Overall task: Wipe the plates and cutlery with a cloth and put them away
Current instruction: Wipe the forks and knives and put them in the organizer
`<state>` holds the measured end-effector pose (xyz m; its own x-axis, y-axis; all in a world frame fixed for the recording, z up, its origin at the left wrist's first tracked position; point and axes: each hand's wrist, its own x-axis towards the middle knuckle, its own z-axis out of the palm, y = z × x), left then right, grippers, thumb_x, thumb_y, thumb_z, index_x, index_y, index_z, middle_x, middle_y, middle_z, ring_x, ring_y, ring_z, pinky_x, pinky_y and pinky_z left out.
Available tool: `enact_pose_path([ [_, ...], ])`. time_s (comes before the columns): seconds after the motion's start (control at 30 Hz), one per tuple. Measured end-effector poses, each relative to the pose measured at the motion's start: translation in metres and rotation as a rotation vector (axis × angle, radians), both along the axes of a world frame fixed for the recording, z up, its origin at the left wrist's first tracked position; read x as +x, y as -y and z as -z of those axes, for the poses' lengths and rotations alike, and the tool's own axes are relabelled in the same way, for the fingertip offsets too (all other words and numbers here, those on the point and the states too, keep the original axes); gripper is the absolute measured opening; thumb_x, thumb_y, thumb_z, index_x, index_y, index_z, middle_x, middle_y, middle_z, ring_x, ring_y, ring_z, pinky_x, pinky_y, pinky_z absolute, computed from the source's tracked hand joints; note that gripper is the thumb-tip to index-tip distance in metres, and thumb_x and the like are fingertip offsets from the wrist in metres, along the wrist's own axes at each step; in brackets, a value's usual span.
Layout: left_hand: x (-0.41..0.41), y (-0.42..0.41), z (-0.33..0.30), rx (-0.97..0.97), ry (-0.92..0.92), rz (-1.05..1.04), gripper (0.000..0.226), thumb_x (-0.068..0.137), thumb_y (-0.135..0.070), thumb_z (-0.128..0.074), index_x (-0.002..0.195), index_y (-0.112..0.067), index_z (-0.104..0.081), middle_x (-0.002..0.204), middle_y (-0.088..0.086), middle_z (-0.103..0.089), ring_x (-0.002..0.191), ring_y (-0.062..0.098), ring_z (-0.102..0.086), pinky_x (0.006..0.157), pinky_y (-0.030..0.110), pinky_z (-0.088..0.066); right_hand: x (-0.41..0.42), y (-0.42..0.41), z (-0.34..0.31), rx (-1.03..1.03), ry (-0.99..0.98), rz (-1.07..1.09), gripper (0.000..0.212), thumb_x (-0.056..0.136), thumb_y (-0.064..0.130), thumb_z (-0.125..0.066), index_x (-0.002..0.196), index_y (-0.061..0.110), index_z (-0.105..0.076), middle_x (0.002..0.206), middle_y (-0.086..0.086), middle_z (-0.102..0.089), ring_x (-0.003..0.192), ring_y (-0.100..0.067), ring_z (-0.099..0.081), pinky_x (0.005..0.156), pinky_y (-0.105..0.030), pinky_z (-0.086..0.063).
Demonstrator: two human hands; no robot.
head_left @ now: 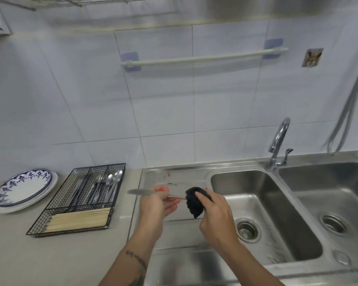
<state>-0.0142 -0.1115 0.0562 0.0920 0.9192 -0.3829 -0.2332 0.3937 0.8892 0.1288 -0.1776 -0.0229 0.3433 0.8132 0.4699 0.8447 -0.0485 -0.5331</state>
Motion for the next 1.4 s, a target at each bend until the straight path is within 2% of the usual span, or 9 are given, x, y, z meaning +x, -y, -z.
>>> enact_pose_path([
  [0.07, -0.007, 0.005, 0.002, 0.001, -0.033, 0.017, 0.015, 0.096, 0.004, -0.050, 0.089, -0.007, -0.059, 0.079, 0.016, -0.070, 0.082, 0.035, -0.071, 0.074, 0.039, -0.056, -0.003, -0.003, 0.001, -0.019, 0.016, 0.013, 0.067, 0.059, -0.007, -0.068, 0.121, 0.017, -0.066, 0.124, -0.005, -0.061, 0.111, -0.028, -0.057, 0.096, -0.041, -0.048],
  [0.2, -0.022, 0.003, 0.010, 0.032, 0.001, -0.017, 0.011, 0.096, 0.003, -0.053, 0.095, -0.002, -0.063, 0.082, 0.019, -0.071, 0.082, 0.033, -0.071, 0.075, 0.038, -0.056, -0.038, -0.009, -0.010, 0.031, 0.136, -0.155, 0.071, 0.057, -0.005, -0.069, 0.124, 0.018, -0.063, 0.125, -0.003, -0.060, 0.112, -0.024, -0.052, 0.094, -0.037, -0.045],
  [0.43, -0.068, -0.019, 0.030, 0.250, -0.039, -0.059, 0.006, 0.097, -0.002, -0.058, 0.096, -0.001, -0.064, 0.082, 0.017, -0.075, 0.084, 0.030, -0.075, 0.075, 0.034, -0.059, -0.045, -0.023, 0.001, -0.082, -0.014, 0.028, 0.066, 0.065, -0.005, -0.072, 0.125, 0.019, -0.064, 0.126, -0.003, -0.060, 0.115, -0.026, -0.054, 0.100, -0.040, -0.045],
  [0.6, -0.120, -0.049, 0.033, 0.231, -0.027, -0.030, 0.010, 0.094, -0.007, -0.065, 0.088, 0.002, -0.068, 0.078, 0.016, -0.075, 0.077, 0.026, -0.075, 0.072, 0.034, -0.060, -0.113, -0.055, -0.019, 0.073, -0.001, -0.008, 0.059, 0.072, -0.009, -0.060, 0.126, 0.017, -0.064, 0.128, -0.001, -0.059, 0.116, -0.022, -0.052, 0.102, -0.039, -0.044],
  [0.73, -0.163, -0.081, 0.037, 0.186, -0.031, -0.033, 0.019, 0.095, -0.017, -0.065, 0.086, -0.002, -0.072, 0.078, 0.012, -0.077, 0.078, 0.023, -0.075, 0.073, 0.033, -0.058, -0.179, -0.085, -0.026, 0.071, 0.107, -0.112, 0.057, 0.073, 0.001, -0.054, 0.126, 0.020, -0.062, 0.129, 0.001, -0.058, 0.116, -0.022, -0.052, 0.100, -0.039, -0.044],
  [0.9, -0.206, -0.118, 0.043, 0.004, 0.025, -0.043, 0.022, 0.093, -0.026, -0.068, 0.082, -0.007, -0.070, 0.070, 0.005, -0.074, 0.073, 0.020, -0.068, 0.061, 0.030, -0.043, -0.213, -0.114, -0.016, -0.049, 0.156, 0.003, 0.070, 0.056, -0.002, -0.075, 0.122, 0.021, -0.065, 0.124, -0.001, -0.061, 0.113, -0.027, -0.057, 0.093, -0.042, -0.049],
  [1.07, -0.233, -0.145, 0.057, -0.035, -0.003, 0.002, 0.023, 0.093, -0.032, -0.068, 0.084, -0.011, -0.072, 0.075, 0.003, -0.074, 0.077, 0.020, -0.067, 0.069, 0.035, -0.046, -0.250, -0.139, -0.010, -0.026, 0.342, -0.100, 0.071, 0.057, -0.001, -0.068, 0.123, 0.021, -0.061, 0.129, -0.002, -0.058, 0.119, -0.028, -0.050, 0.097, -0.042, -0.045],
  [1.2, -0.253, -0.167, 0.066, -0.005, -0.058, -0.033, 0.024, 0.095, -0.031, -0.066, 0.090, -0.009, -0.072, 0.077, 0.003, -0.077, 0.083, 0.021, -0.073, 0.077, 0.041, -0.056, -0.243, -0.152, -0.002, -0.183, 0.323, -0.018, 0.075, 0.050, 0.002, -0.078, 0.122, 0.022, -0.064, 0.127, -0.001, -0.059, 0.116, -0.029, -0.054, 0.095, -0.041, -0.047],
  [1.4, -0.288, -0.212, 0.066, -0.052, -0.154, 0.052, 0.027, 0.102, -0.025, -0.053, 0.097, -0.001, -0.064, 0.088, 0.016, -0.073, 0.075, 0.026, -0.075, 0.069, 0.041, -0.062, -0.243, -0.175, 0.006, -0.167, 0.342, -0.004, 0.070, 0.055, -0.003, -0.076, 0.121, 0.018, -0.065, 0.126, -0.003, -0.060, 0.115, -0.029, -0.053, 0.096, -0.045, -0.047],
])
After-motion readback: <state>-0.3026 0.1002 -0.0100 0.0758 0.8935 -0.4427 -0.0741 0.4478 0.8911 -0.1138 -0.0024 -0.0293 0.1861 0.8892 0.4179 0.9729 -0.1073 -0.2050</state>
